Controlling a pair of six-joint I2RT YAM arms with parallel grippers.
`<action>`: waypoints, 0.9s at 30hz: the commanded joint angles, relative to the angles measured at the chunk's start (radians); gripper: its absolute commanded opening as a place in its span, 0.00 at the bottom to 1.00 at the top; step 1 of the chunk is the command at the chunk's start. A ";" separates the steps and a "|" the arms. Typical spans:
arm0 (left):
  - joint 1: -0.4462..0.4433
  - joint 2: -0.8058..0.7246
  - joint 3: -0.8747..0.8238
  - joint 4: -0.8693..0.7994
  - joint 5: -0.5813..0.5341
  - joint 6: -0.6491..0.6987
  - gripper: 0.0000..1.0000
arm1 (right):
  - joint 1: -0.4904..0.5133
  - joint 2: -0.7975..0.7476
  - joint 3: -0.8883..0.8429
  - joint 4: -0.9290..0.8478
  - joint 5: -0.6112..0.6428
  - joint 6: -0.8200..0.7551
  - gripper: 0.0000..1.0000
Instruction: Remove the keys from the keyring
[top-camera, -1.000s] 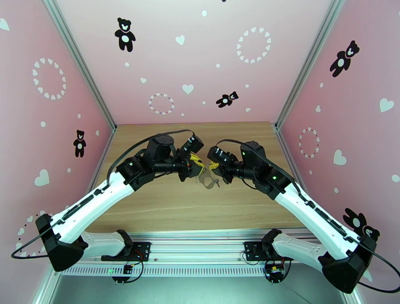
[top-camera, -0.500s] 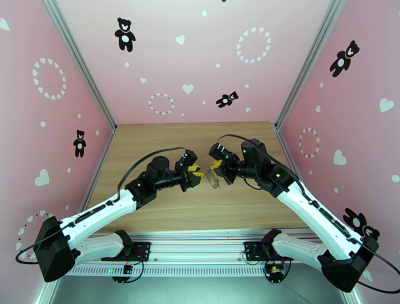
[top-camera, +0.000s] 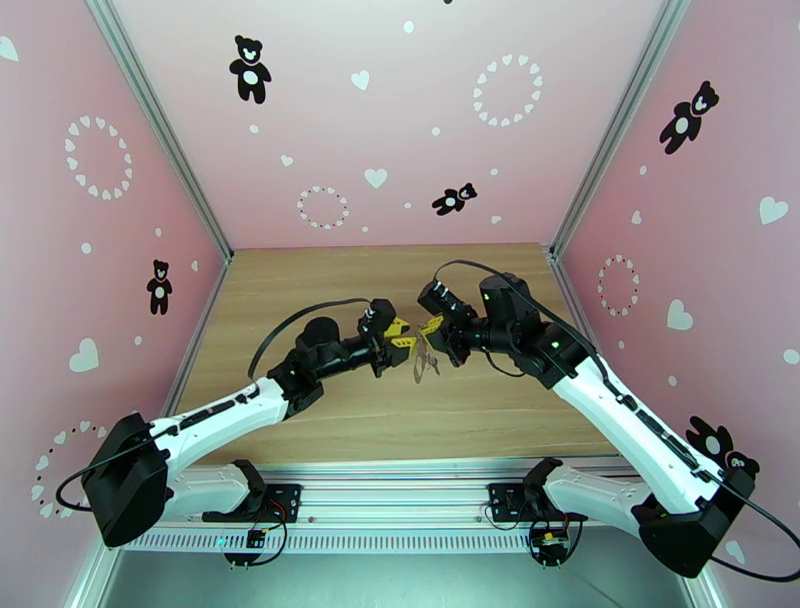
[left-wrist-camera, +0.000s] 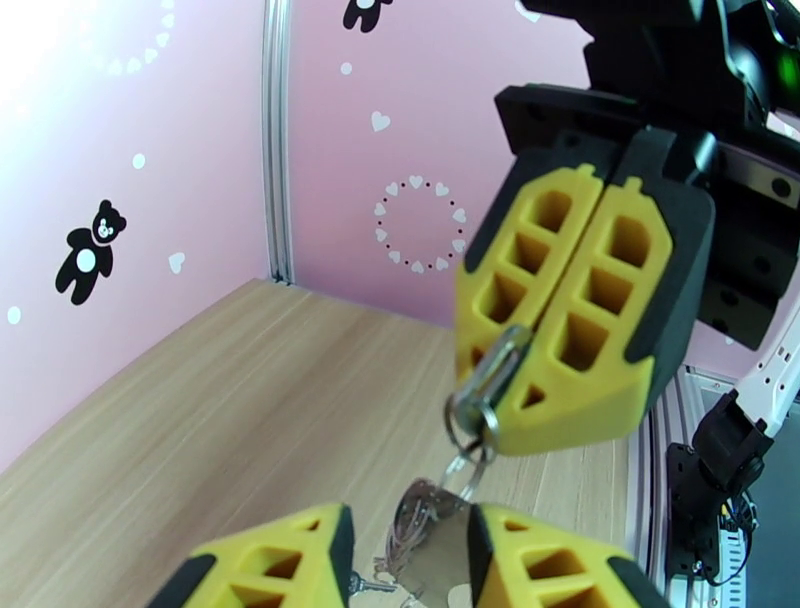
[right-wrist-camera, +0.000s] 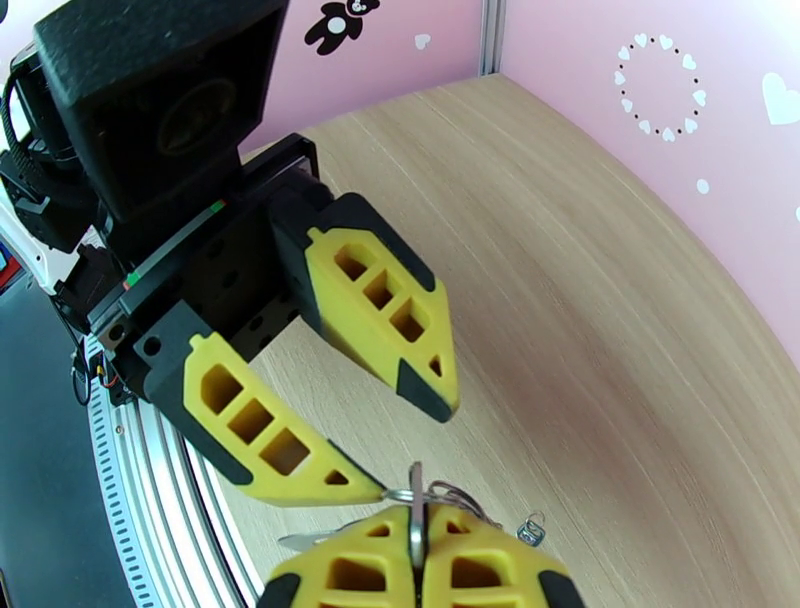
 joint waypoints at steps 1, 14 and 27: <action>-0.007 0.020 0.001 0.044 0.010 -0.007 0.36 | -0.002 0.005 0.040 -0.009 -0.019 -0.001 0.01; 0.012 0.041 0.034 -0.006 0.122 -0.028 0.37 | -0.011 -0.008 0.032 -0.006 -0.061 -0.054 0.01; 0.012 0.074 0.025 0.102 0.128 -0.030 0.26 | -0.052 -0.022 0.005 0.023 -0.130 -0.078 0.01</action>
